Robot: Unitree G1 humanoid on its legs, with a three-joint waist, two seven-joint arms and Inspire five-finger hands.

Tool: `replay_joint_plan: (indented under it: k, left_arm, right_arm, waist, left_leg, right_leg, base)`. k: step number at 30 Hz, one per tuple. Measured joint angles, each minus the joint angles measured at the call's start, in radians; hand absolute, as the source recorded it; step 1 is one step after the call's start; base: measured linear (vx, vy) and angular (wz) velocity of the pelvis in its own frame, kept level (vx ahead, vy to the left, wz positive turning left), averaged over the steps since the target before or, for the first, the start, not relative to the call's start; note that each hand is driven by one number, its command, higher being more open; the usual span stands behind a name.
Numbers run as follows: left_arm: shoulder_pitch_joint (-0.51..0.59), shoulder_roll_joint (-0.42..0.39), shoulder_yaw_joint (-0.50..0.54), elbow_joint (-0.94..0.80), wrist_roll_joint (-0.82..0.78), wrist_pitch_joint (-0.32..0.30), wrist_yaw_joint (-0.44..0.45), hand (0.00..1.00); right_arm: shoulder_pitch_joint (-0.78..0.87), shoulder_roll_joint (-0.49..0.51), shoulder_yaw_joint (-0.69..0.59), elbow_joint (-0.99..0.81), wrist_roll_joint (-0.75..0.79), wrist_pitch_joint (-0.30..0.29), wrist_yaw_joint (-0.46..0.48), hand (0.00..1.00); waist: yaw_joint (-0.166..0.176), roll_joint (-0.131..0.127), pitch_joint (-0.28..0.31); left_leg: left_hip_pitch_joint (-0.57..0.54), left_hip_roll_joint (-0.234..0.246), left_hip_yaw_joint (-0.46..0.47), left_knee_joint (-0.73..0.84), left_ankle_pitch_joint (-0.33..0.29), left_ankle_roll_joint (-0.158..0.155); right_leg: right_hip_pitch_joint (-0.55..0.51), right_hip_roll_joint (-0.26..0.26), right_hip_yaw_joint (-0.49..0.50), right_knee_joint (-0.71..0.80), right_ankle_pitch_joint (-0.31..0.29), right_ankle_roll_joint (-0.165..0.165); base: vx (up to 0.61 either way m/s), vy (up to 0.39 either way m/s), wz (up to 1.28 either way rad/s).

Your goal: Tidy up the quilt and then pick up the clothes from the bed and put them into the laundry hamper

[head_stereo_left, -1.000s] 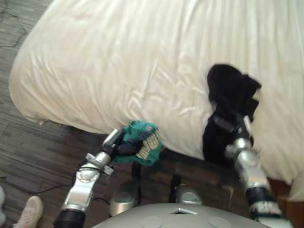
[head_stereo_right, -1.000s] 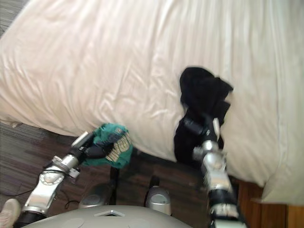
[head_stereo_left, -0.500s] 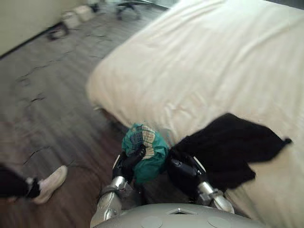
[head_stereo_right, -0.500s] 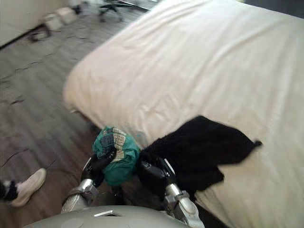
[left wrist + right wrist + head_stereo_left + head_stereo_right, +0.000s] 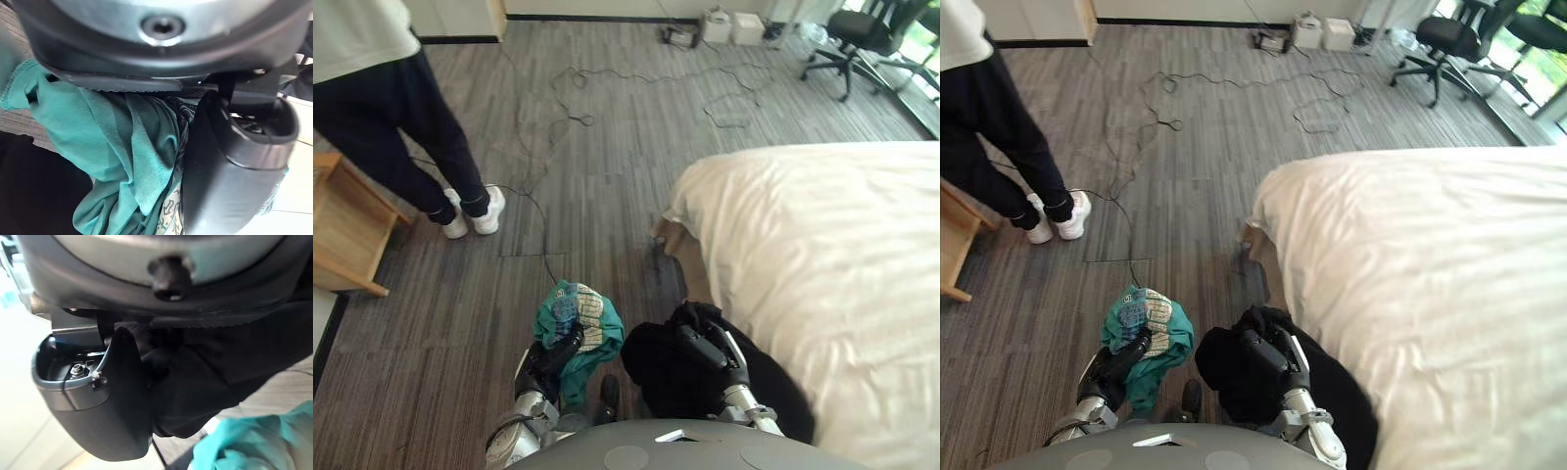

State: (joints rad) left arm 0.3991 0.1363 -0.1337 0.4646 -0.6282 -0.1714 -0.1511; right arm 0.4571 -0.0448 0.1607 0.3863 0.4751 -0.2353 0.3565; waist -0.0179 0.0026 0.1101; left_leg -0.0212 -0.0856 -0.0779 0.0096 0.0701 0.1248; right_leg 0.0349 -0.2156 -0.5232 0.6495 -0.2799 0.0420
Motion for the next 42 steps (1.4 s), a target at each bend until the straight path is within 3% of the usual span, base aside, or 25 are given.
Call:
replay_joint_plan:
  k: [3,4,5,7,8,9,11,14,15,23,27,28,29,30,31,32,33,35,36,38,41,42]
  left_arm:
    - [-0.036,0.01,-0.062,0.018,0.008,-0.005,-0.004,0.0]
    - [-0.04,0.012,-0.072,0.024,0.008,-0.005,-0.005,0.0]
    - [-0.04,0.017,-0.082,0.027,0.008,-0.007,-0.004,0.0]
    - [-0.023,0.022,-0.089,0.027,0.012,-0.009,0.0,0.0]
    - [-0.022,0.013,-0.088,0.042,0.013,-0.009,0.017,0.0]
    - [-0.005,0.006,-0.089,0.032,0.013,-0.031,0.018,0.0]
    - [0.008,-0.017,-0.089,0.031,0.014,-0.051,0.018,0.0]
    - [0.012,-0.022,-0.096,0.031,0.036,-0.057,0.018,0.0]
    - [0.033,-0.021,-0.145,0.037,0.043,-0.07,0.018,0.0]
    - [0.034,-0.021,-0.146,0.043,0.048,-0.07,0.02,0.0]
    - [0.006,-0.008,-0.146,0.089,0.087,-0.078,0.019,0.0]
    - [-0.009,-0.001,-0.146,0.099,0.087,-0.078,0.017,0.0]
    - [-0.042,0.003,-0.143,0.119,0.086,-0.087,0.013,0.0]
    - [-0.064,-0.001,-0.122,0.135,0.086,-0.103,0.013,0.0]
    - [-0.072,-0.002,-0.109,0.137,0.086,-0.114,0.015,0.0]
    - [-0.091,0.002,-0.082,0.131,0.088,-0.12,0.014,0.0]
    - [-0.094,0.001,-0.061,0.108,0.088,-0.142,0.015,0.0]
    - [-0.092,-0.016,-0.045,0.078,0.088,-0.165,0.019,0.0]
    - [-0.092,-0.017,-0.048,0.076,0.088,-0.175,0.02,0.0]
    - [-0.092,-0.017,-0.056,0.076,0.088,-0.176,0.021,0.0]
    - [-0.092,-0.018,-0.059,0.078,0.089,-0.176,0.042,0.0]
    - [-0.092,-0.017,-0.059,0.077,0.089,-0.173,0.044,0.0]
  right_arm:
    - [0.003,0.001,0.017,0.057,0.001,-0.029,-0.029,0.0]
    - [0.006,0.0,0.016,0.063,0.003,-0.038,-0.035,0.0]
    - [0.005,0.0,0.013,0.07,0.003,-0.046,-0.04,0.0]
    - [0.007,0.003,0.017,0.068,0.005,-0.048,-0.039,0.0]
    - [-0.003,0.001,0.021,0.068,0.004,-0.048,-0.042,0.0]
    - [0.002,-0.007,0.024,0.04,0.002,-0.053,-0.042,0.0]
    - [-0.001,-0.024,0.038,0.034,0.001,-0.059,-0.043,0.0]
    - [-0.023,-0.026,0.063,0.034,0.003,-0.059,-0.048,0.0]
    - [-0.02,-0.038,0.096,0.068,0.001,-0.058,-0.046,0.0]
    - [-0.021,-0.038,0.084,0.072,0.001,-0.05,-0.065,0.0]
    - [-0.067,-0.037,0.052,0.141,0.002,-0.007,-0.106,0.0]
    - [-0.082,-0.037,0.043,0.159,0.002,-0.001,-0.112,0.0]
    - [-0.116,-0.044,0.03,0.18,0.002,0.017,-0.128,0.0]
    - [-0.144,-0.07,0.025,0.168,0.001,0.026,-0.13,0.0]
    - [-0.163,-0.08,0.024,0.167,0.001,0.027,-0.132,0.0]
    - [-0.194,-0.078,0.012,0.167,0.001,0.029,-0.14,0.0]
    - [-0.204,-0.083,-0.005,0.163,0.001,0.031,-0.147,0.0]
    - [-0.214,-0.097,-0.015,0.161,-0.004,0.035,-0.155,0.0]
    - [-0.222,-0.104,-0.017,0.158,-0.036,0.042,-0.161,0.0]
    - [-0.237,-0.105,-0.016,0.157,-0.067,0.056,-0.165,0.0]
    - [-0.223,-0.106,-0.013,0.139,-0.077,0.061,-0.167,0.0]
    - [-0.217,-0.11,-0.018,0.139,-0.077,0.067,-0.18,0.0]
  waist:
    - [-0.018,0.007,0.002]
    - [-0.015,0.002,0.003]
    - [-0.001,-0.017,0.007]
    - [0.01,-0.053,-0.009]
    - [0.013,-0.048,-0.01]
    - [0.008,-0.041,-0.009]
    - [0.014,-0.023,-0.016]
    - [0.015,-0.032,-0.021]
    - [-0.007,-0.013,-0.042]
    - [-0.007,-0.015,-0.041]
    - [0.002,-0.016,-0.03]
    - [0.008,-0.016,-0.023]
    - [0.022,0.001,-0.003]
    - [0.031,0.022,0.051]
    - [0.029,0.029,0.078]
    - [0.028,0.033,0.121]
    - [0.036,0.046,0.163]
    - [0.052,0.046,0.211]
    - [0.055,0.06,0.218]
    - [0.053,0.067,0.22]
    - [0.057,0.08,0.222]
    - [0.062,0.074,0.217]
  left_leg:
    - [0.026,-0.018,-0.148,-0.023,0.003,-0.026]
    - [0.029,-0.024,-0.157,-0.026,0.005,-0.031]
    - [0.046,-0.042,-0.158,-0.031,0.001,-0.038]
    - [0.049,-0.076,-0.146,-0.041,-0.019,-0.047]
    - [0.043,-0.033,0.005,-0.026,-0.081,-0.05]
    - [0.034,0.0,0.114,-0.006,-0.087,-0.074]
    - [0.043,0.007,0.129,-0.016,-0.061,-0.065]
    - [0.073,0.01,0.129,-0.041,-0.061,-0.067]
    - [0.098,0.01,0.157,-0.097,-0.029,-0.067]
    - [0.098,0.011,0.162,-0.098,-0.032,-0.069]
    - [0.095,0.014,0.169,-0.083,-0.049,-0.077]
    - [0.073,0.015,0.173,-0.044,-0.072,-0.078]
    - [-0.005,0.03,0.188,0.105,-0.145,-0.087]
    - [-0.062,0.063,0.197,0.255,-0.219,-0.105]
    - [-0.088,0.081,0.203,0.33,-0.243,-0.123]
    - [-0.171,0.114,0.208,0.513,-0.254,-0.14]
    - [-0.245,0.146,0.2,0.696,-0.229,-0.181]
    - [-0.302,0.15,0.184,0.841,-0.199,-0.238]
    - [-0.314,0.149,0.187,0.815,-0.255,-0.221]
    - [-0.322,0.15,0.211,0.695,-0.27,-0.213]
    - [-0.301,0.177,0.264,0.421,-0.213,-0.194]
    - [-0.284,0.167,0.32,0.461,-0.19,-0.13]
  right_leg:
    - [-0.061,0.12,0.254,-0.303,-0.001,0.016]
    - [-0.061,0.125,0.287,-0.346,0.008,0.017]
    - [-0.06,0.11,0.307,-0.385,0.05,-0.005]
    - [-0.051,0.07,0.309,-0.429,0.153,0.0]
    - [-0.034,0.071,0.297,-0.452,0.17,0.013]
    - [-0.018,0.074,0.294,-0.48,0.173,0.014]
    - [-0.001,0.083,0.297,-0.508,0.174,0.014]
    - [0.031,0.093,0.297,-0.543,0.176,0.014]
    - [0.075,0.116,0.333,-0.665,0.24,0.029]
    - [0.073,0.117,0.338,-0.665,0.24,0.028]
    - [0.067,0.116,0.344,-0.655,0.235,0.024]
    - [0.059,0.116,0.347,-0.644,0.232,0.02]
    - [0.036,0.117,0.355,-0.615,0.218,0.003]
    - [0.036,0.14,0.357,-0.59,0.202,-0.013]
    - [0.038,0.151,0.359,-0.578,0.193,-0.02]
    - [0.036,0.156,0.352,-0.559,0.178,-0.022]
    - [0.054,0.171,0.341,-0.545,0.165,-0.03]
    - [0.109,0.165,0.349,-0.544,0.151,-0.041]
    - [0.124,0.156,0.349,-0.543,0.14,-0.034]
    - [0.134,0.14,0.349,-0.545,0.13,-0.021]
    - [0.177,0.116,0.345,-0.544,0.088,0.03]
    - [0.217,0.087,0.339,-0.542,0.046,0.044]
  base:
    - [0.14,-0.056,1.29]
    - [0.09,-0.079,0.81]
    - [0.08,-0.096,0.34]
    - [0.09,-0.117,0.09]
    - [0.06,-0.113,0.18]
    - [0.06,-0.1,0.15]
    - [0.1,-0.093,0.02]
    - [0.1,-0.077,-0.01]
    - [0.04,-0.03,-0.02]
    - [0.0,0.0,-0.01]
    - [0.0,0.0,-0.03]
    - [-0.04,-0.004,-0.17]
    - [-0.1,-0.02,-0.25]
    - [-0.09,-0.02,-0.23]
    - [-0.12,0.006,0.02]
    - [-0.09,0.035,0.26]
    - [-0.14,0.034,0.28]
    - [0.0,0.024,0.03]
    - [0.12,0.044,-0.04]
    - [0.15,0.074,-0.05]
    - [0.33,0.143,0.05]
    - [0.49,0.221,0.15]
